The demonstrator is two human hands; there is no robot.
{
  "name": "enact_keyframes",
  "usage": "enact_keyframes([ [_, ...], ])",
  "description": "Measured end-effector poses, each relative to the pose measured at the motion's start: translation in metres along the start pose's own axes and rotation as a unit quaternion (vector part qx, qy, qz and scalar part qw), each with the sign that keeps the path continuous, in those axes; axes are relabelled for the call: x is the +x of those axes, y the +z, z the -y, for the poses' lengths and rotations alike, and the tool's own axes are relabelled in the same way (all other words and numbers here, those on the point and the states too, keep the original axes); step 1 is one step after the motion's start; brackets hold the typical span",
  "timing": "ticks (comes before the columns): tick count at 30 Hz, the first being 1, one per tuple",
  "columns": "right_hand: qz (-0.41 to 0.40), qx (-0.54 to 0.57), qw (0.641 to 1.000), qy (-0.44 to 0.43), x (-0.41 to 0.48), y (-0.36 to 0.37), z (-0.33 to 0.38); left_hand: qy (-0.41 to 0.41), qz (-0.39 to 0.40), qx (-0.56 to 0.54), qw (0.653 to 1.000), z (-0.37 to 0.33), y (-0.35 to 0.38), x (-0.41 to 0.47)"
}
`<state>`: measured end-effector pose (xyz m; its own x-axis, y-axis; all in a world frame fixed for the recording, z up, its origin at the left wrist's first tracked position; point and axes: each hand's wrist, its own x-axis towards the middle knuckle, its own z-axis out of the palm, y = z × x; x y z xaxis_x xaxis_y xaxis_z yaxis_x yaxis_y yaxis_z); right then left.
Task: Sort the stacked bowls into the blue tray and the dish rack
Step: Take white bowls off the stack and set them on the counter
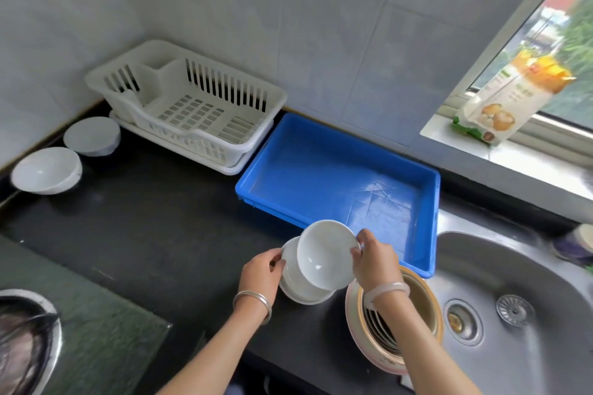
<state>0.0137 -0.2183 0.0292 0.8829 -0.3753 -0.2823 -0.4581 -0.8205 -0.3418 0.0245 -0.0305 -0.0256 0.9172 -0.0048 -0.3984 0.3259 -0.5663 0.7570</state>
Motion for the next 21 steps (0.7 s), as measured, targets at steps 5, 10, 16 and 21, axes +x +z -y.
enact_keyframes([
  [5,-0.017,0.047,0.998,0.041,0.002,-0.019,-0.011,-0.005,-0.024,0.069,0.997,-0.011,0.007,0.007],
  [10,-0.023,0.082,0.995,0.052,-0.001,-0.024,-0.014,0.006,-0.058,0.083,0.995,-0.015,0.007,0.010],
  [16,-0.031,0.140,0.989,0.046,-0.002,-0.033,-0.010,0.022,-0.058,0.035,0.997,-0.024,-0.007,0.013],
  [21,-0.045,0.180,0.983,0.004,0.010,-0.056,0.015,0.010,-0.081,-0.040,0.996,-0.034,-0.049,0.021],
])
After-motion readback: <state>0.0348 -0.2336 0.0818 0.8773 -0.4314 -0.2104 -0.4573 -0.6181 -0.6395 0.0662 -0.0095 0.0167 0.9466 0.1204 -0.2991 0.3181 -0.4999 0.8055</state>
